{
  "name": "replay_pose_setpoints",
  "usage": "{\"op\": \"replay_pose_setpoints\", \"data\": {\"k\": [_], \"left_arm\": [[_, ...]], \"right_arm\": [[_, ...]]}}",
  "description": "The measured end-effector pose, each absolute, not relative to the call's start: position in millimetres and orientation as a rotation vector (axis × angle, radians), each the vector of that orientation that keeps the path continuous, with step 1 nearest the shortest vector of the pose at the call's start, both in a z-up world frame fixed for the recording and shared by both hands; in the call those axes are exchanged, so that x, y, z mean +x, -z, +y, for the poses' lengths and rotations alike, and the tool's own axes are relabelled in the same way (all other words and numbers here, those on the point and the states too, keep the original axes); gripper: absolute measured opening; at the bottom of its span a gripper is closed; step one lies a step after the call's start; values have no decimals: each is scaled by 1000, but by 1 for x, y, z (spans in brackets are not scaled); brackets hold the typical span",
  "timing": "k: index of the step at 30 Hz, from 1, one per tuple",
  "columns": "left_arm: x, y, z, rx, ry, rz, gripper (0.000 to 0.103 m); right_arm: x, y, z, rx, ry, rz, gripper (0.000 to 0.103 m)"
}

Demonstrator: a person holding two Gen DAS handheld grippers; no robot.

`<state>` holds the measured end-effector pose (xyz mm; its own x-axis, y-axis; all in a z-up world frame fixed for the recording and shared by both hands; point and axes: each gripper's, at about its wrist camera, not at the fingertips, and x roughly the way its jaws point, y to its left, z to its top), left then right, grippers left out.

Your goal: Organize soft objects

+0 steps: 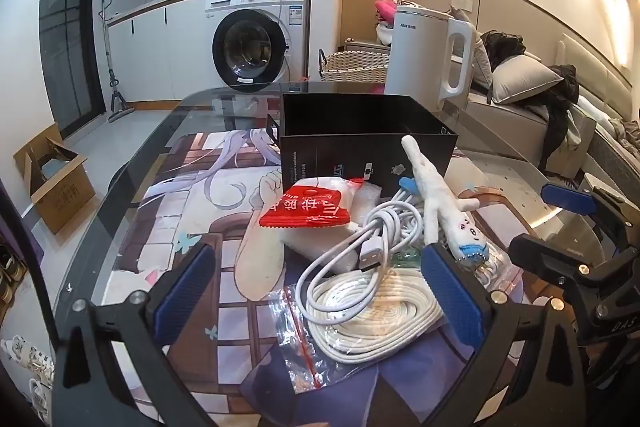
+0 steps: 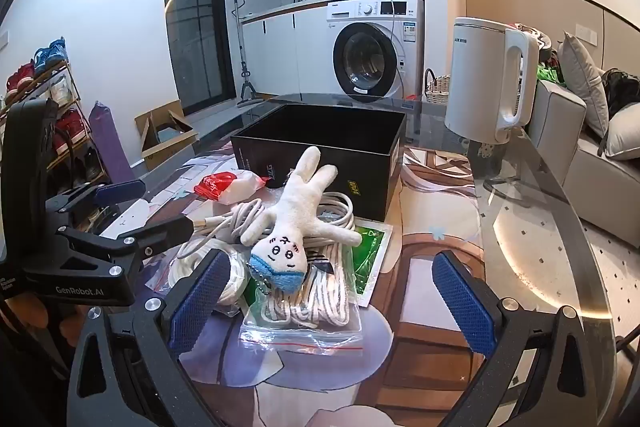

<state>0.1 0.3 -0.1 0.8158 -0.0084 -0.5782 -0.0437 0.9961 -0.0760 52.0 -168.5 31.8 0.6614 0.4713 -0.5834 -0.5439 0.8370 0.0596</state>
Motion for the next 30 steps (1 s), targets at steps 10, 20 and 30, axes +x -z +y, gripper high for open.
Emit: {"op": "replay_pose_setpoints", "data": {"k": [10, 20, 30], "left_arm": [[0, 0, 0, -89, -19, 613, 103], [1, 0, 1, -88, -19, 610, 103], [1, -4, -5, -87, -21, 605, 103]], "right_arm": [[52, -31, -168, -127, -576, 620, 103], [51, -32, -168, -125, -571, 621, 103], [51, -33, -169, -125, -570, 617, 103]]}}
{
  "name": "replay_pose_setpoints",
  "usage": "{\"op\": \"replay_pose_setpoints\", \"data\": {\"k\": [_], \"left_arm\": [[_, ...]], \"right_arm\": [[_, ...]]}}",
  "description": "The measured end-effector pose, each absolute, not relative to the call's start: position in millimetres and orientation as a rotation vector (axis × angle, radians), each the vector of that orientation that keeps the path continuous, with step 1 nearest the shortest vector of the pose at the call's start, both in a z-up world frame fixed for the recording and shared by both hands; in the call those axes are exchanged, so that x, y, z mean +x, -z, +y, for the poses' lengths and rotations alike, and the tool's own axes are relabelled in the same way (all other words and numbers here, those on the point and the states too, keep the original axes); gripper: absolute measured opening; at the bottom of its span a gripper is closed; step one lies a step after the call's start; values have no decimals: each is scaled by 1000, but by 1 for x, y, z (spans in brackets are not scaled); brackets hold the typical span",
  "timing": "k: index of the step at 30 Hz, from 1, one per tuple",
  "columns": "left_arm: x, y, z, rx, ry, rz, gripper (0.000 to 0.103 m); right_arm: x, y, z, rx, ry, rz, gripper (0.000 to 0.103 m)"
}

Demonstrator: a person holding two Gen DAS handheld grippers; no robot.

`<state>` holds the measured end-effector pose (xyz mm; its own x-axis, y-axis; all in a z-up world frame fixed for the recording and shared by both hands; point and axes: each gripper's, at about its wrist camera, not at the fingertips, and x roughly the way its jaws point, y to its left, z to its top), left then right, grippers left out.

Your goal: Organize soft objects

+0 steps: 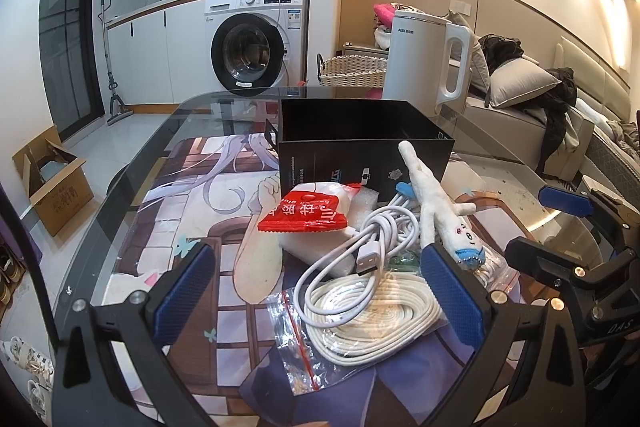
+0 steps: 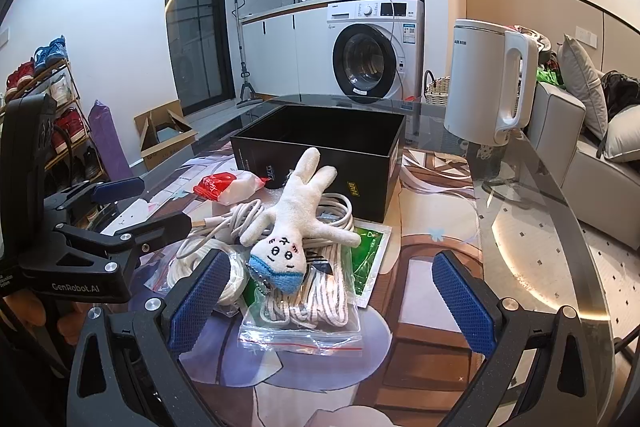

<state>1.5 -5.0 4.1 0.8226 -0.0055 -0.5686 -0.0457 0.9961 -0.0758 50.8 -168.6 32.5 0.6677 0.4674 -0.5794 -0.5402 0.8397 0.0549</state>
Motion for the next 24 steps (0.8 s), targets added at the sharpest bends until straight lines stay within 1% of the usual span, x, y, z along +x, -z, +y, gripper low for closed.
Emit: {"op": "replay_pose_setpoints", "data": {"k": [24], "left_arm": [[-3, -9, -7, -81, -20, 595, 103]], "right_arm": [[49, -36, -170, -127, -568, 614, 103]]}}
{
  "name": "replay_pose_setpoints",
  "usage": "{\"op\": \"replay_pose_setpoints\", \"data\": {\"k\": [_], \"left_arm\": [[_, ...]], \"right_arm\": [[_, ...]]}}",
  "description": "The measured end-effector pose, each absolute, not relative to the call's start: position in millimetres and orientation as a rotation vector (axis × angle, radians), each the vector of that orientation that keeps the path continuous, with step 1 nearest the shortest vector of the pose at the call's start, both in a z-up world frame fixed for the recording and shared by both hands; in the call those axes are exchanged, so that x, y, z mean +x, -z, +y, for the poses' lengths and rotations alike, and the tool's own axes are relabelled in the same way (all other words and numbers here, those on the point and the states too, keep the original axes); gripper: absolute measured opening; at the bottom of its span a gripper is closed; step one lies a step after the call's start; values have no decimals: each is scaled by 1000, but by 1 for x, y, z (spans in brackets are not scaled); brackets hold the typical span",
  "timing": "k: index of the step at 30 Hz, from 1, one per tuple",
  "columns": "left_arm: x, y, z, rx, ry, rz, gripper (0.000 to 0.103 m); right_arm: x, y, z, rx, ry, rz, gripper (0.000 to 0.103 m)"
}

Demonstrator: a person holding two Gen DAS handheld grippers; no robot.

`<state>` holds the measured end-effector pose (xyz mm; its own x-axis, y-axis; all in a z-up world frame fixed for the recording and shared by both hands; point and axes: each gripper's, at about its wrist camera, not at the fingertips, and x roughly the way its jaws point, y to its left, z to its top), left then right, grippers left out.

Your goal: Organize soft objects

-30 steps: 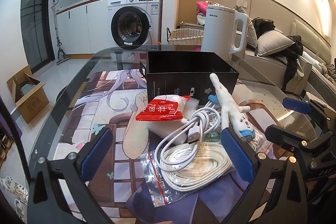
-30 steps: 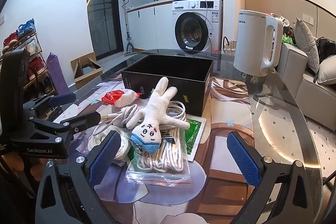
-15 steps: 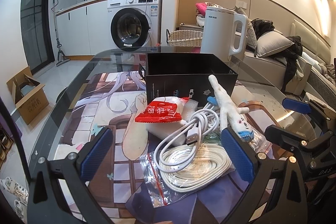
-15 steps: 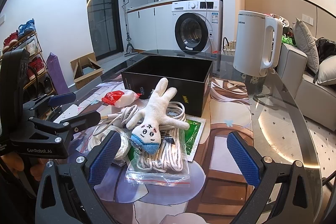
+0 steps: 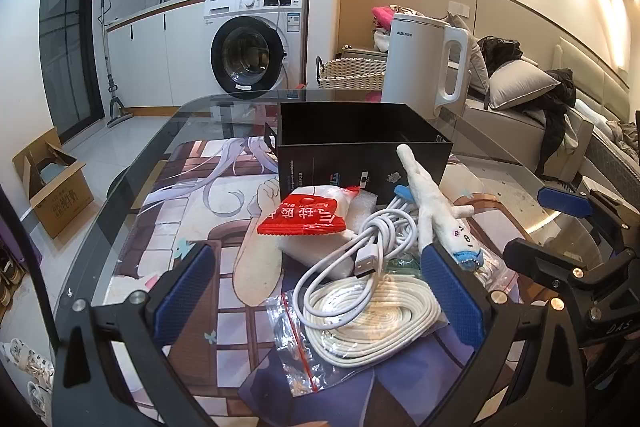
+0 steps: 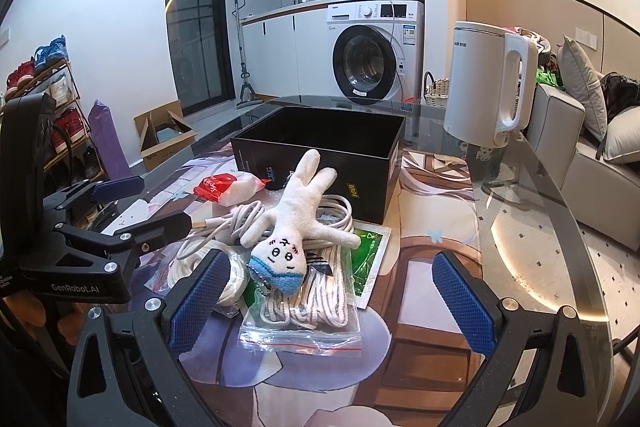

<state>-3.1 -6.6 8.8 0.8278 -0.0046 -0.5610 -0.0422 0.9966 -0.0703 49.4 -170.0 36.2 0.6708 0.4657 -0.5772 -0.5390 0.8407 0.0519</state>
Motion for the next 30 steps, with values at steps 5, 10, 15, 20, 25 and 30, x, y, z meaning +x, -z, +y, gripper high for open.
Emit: {"op": "replay_pose_setpoints", "data": {"k": [5, 10, 15, 20, 25, 30], "left_arm": [[-3, -10, -7, -81, -21, 594, 103], [-3, -9, -6, -81, -20, 593, 103], [-3, -9, -6, -81, -20, 594, 103], [-3, -9, -7, -83, -19, 592, 103], [-3, -9, -6, -82, -19, 592, 103], [-3, -10, -7, -81, -19, 591, 103]], "right_arm": [[49, -36, -170, -128, -569, 613, 103], [49, -36, -170, -127, -569, 613, 103], [49, -36, -170, -129, -569, 612, 103], [48, -37, -170, -126, -572, 601, 103], [48, -37, -170, -128, -571, 599, 103], [49, -37, -169, -127, -570, 595, 103]]}}
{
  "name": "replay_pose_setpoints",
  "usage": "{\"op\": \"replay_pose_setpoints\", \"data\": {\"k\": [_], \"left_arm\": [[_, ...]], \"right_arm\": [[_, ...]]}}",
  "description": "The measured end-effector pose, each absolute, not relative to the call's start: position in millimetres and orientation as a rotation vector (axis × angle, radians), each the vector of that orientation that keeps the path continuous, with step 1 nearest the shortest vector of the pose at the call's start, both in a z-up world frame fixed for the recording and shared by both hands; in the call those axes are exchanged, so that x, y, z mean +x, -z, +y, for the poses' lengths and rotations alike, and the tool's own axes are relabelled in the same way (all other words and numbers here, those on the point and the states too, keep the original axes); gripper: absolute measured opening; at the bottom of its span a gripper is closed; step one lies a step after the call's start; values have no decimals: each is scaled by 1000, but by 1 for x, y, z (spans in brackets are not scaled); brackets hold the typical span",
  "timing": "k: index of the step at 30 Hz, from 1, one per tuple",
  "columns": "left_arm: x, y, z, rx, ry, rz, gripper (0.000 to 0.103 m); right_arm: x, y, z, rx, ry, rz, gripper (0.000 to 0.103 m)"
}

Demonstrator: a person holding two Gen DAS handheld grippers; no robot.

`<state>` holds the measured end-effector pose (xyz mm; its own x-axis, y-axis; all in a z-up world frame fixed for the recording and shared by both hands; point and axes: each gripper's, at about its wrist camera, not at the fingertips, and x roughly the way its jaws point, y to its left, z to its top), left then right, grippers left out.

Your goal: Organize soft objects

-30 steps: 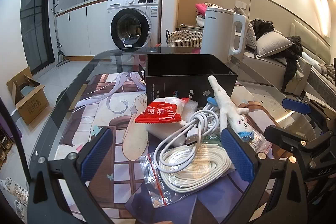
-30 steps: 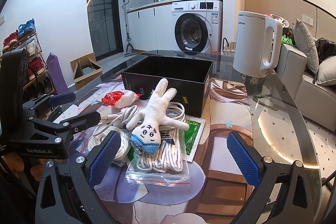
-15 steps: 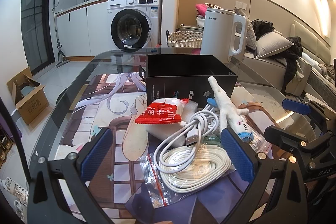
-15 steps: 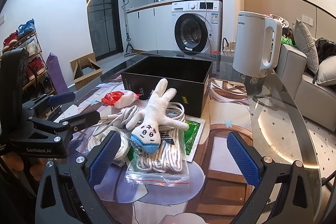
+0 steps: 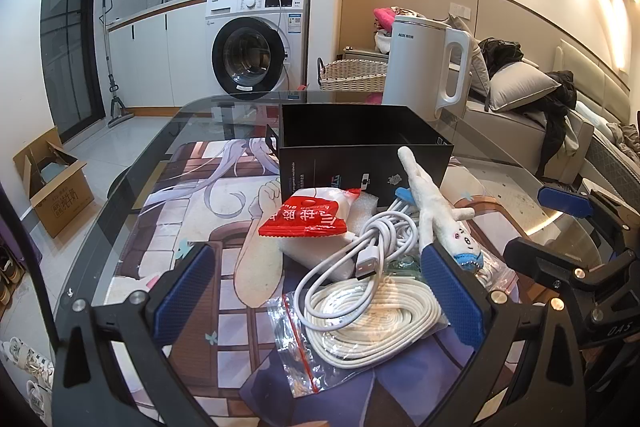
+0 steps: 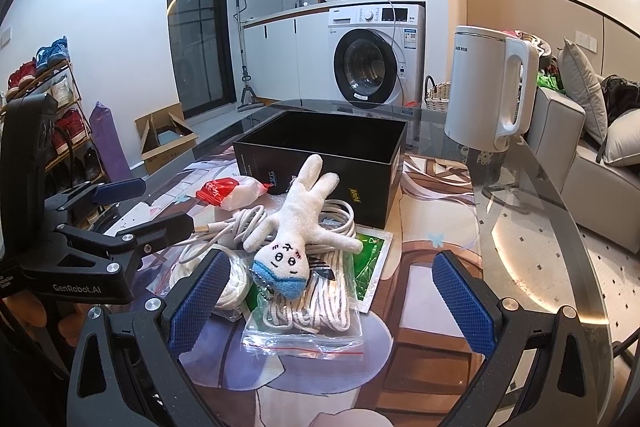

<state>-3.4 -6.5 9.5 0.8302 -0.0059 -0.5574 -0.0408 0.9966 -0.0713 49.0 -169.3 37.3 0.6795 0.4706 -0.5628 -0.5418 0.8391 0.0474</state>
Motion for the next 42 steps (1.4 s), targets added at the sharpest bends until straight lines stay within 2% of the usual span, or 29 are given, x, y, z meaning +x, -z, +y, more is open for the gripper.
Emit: {"op": "replay_pose_setpoints", "data": {"k": [20, 36, 39, 42], "left_arm": [[1, -14, 4, -76, -32, 578, 103], [14, -18, 21, -113, 9, 587, 103], [18, -18, 19, -63, -1, 581, 103], [22, -18, 21, -33, -14, 581, 103]], "right_arm": [[53, -39, -167, -87, -576, 590, 103], [73, -39, -150, -121, -612, 656, 103], [81, -38, -145, -114, -630, 680, 97], [90, -35, -139, -118, -645, 711, 87]]}}
